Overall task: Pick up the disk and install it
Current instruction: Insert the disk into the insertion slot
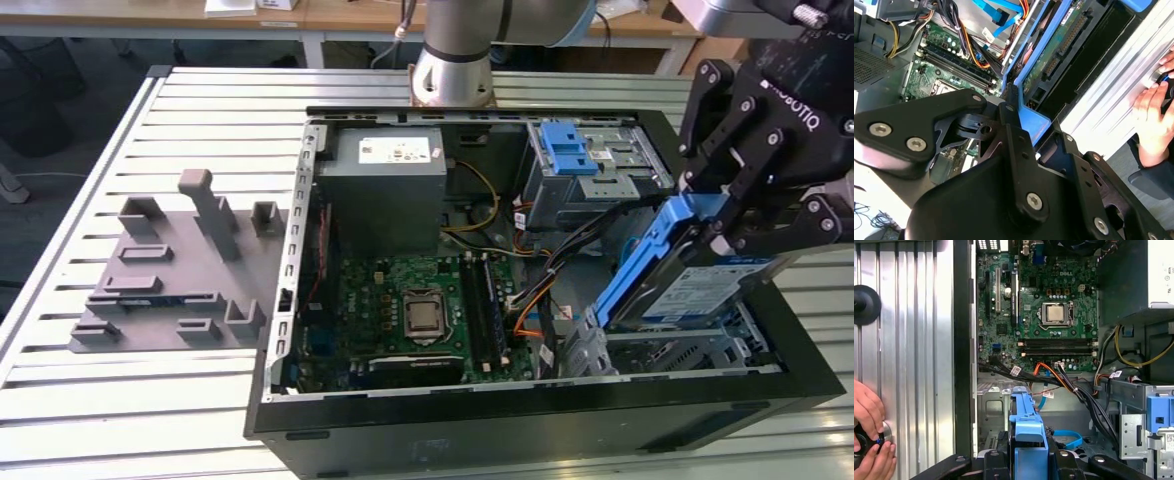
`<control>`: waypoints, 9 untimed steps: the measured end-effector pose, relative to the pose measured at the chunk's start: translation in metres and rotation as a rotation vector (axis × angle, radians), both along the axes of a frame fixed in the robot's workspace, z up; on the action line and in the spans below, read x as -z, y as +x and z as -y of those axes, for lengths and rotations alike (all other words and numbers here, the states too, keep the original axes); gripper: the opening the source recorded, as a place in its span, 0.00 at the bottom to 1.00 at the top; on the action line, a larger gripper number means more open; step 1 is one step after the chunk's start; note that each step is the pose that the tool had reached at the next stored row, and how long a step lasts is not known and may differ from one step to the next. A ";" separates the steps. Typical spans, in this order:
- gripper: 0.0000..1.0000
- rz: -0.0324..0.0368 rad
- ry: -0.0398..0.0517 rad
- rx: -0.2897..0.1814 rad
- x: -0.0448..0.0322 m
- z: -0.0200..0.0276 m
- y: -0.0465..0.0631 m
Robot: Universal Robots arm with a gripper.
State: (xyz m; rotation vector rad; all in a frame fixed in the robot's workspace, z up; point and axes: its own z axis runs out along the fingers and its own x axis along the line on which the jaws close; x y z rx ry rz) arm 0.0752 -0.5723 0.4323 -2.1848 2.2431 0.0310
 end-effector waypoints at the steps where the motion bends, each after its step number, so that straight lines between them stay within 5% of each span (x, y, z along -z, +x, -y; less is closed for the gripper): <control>1: 0.36 0.0000 0.0000 0.000 0.0006 0.0000 0.000; 9: 0.36 0.0000 0.0000 0.000 0.0072 0.0000 0.000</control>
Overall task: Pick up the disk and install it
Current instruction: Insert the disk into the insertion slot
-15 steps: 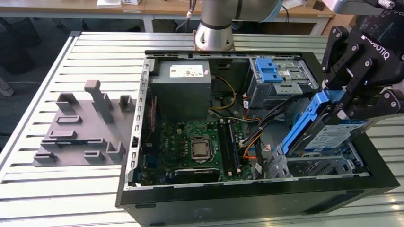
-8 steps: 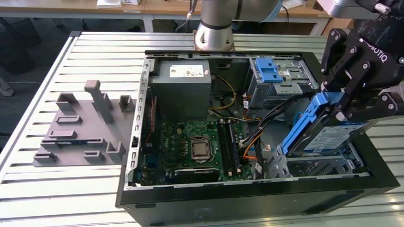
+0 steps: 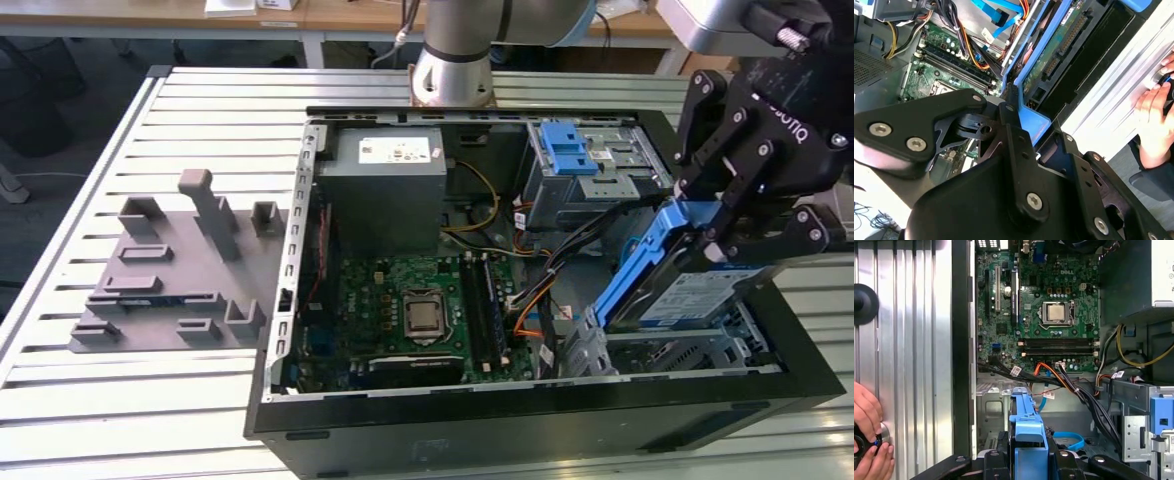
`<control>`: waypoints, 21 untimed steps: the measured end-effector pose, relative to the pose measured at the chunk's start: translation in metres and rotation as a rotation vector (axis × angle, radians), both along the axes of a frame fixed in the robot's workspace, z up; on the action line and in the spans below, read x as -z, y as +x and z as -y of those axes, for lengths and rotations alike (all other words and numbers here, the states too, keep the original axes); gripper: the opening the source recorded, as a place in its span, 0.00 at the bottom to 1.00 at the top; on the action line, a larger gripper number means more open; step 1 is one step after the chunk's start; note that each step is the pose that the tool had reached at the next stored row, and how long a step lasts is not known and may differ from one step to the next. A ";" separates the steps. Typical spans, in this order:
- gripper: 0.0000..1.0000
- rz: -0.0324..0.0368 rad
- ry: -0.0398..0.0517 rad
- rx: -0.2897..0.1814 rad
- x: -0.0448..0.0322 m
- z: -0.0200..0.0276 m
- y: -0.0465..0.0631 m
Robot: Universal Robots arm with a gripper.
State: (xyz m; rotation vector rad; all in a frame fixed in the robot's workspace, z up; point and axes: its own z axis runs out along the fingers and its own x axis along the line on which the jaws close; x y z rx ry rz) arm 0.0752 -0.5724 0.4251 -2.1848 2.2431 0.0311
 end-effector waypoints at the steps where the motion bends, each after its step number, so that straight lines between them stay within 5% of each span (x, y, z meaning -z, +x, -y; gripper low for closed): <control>1: 0.36 0.0000 0.0000 0.000 0.0009 0.0000 0.000; 21: 0.36 0.0000 -0.0011 0.000 0.0143 0.0000 0.000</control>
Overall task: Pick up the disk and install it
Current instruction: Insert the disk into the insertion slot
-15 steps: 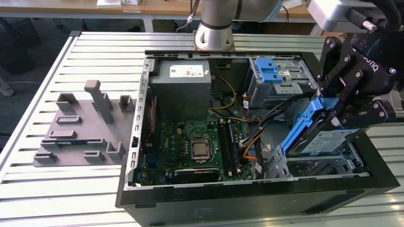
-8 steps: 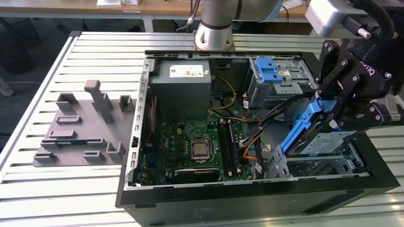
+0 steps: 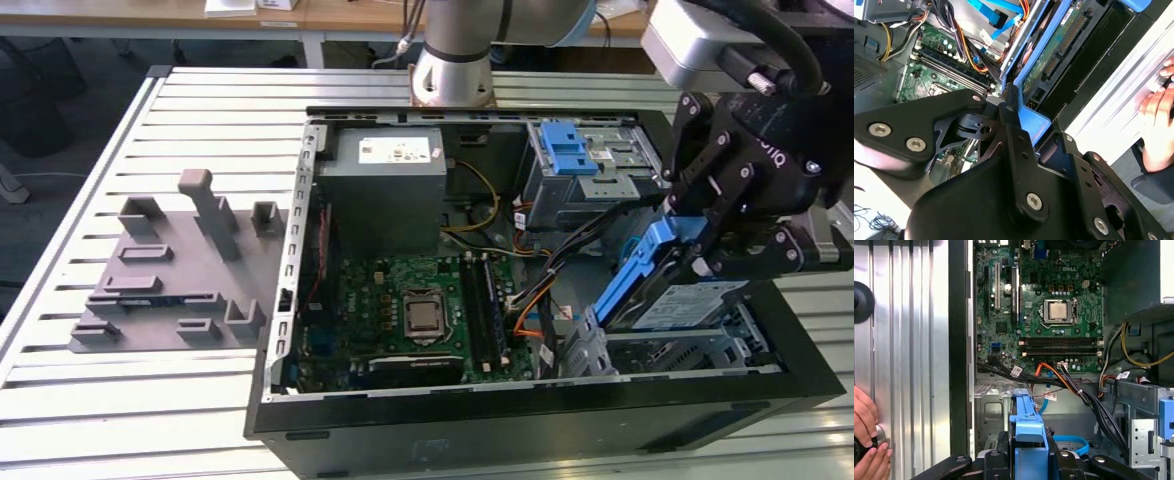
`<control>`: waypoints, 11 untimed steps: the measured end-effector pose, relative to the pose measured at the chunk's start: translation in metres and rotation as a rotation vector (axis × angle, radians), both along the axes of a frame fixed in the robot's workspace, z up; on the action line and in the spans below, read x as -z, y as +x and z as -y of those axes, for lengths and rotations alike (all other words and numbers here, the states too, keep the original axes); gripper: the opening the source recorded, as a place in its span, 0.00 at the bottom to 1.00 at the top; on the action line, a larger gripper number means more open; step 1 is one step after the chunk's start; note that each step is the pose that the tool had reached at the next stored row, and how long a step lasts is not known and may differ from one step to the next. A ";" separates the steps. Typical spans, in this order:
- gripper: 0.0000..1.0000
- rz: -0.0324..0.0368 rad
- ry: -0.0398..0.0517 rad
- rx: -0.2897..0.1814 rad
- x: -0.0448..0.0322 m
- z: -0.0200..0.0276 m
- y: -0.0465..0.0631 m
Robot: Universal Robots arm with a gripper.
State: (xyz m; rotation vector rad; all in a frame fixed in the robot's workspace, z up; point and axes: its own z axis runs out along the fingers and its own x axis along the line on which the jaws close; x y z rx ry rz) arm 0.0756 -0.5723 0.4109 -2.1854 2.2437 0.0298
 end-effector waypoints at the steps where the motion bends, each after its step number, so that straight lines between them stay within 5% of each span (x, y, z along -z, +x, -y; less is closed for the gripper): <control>1: 0.36 0.0000 0.0000 0.000 0.0007 0.0000 0.000; 11: 0.36 0.0000 -0.0001 0.000 0.0087 0.0000 0.001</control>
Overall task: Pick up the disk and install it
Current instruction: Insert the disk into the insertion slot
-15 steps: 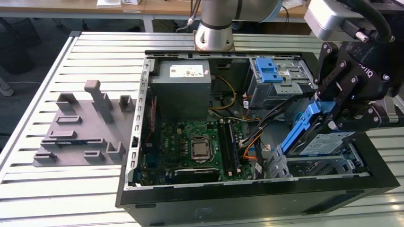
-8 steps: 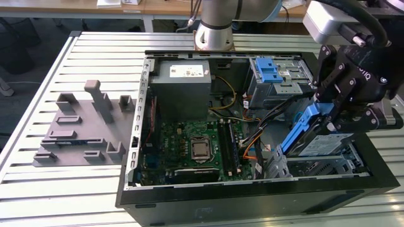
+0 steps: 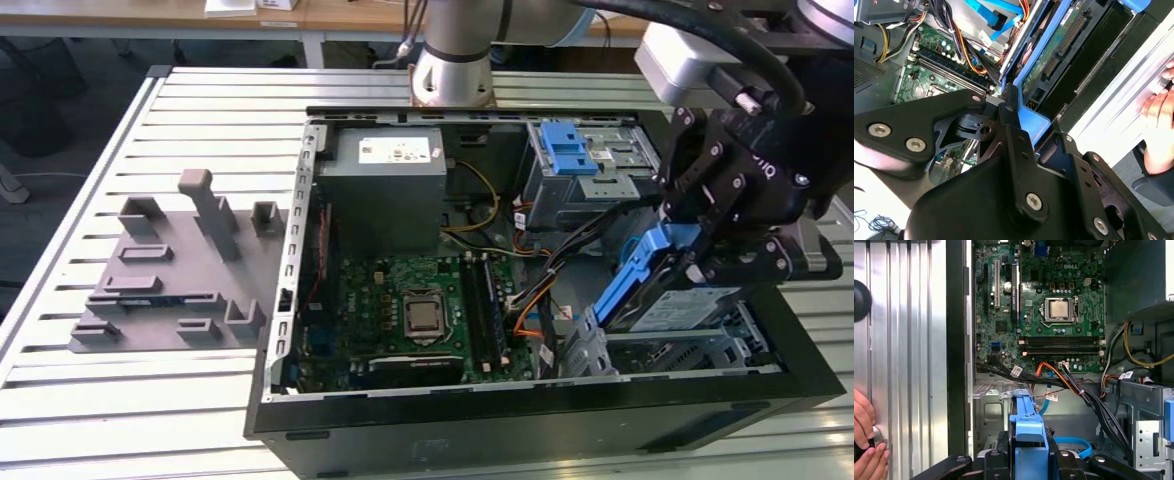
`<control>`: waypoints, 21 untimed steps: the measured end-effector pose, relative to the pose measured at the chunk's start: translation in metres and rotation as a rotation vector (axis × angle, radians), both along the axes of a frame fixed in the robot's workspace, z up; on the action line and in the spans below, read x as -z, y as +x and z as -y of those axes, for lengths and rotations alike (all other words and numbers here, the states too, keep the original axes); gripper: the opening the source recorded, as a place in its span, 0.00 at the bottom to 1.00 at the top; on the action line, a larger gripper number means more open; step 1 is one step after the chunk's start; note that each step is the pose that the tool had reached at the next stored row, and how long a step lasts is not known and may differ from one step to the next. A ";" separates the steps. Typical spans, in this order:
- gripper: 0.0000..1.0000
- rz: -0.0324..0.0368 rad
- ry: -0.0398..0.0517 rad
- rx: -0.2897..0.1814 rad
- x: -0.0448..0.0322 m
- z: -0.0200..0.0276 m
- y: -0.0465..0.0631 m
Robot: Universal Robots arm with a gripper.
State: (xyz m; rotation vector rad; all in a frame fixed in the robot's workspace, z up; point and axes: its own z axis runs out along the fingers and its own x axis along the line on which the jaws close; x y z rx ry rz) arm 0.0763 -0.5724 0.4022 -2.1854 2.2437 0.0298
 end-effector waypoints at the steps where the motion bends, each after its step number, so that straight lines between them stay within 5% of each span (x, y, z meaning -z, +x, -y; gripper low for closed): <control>1: 0.36 0.0000 -0.0001 0.000 0.0009 0.0000 0.000; 18: 0.36 0.0001 0.0000 0.000 0.0152 0.0000 0.001; 21: 0.44 0.0000 -0.0002 0.000 0.0166 0.0000 0.001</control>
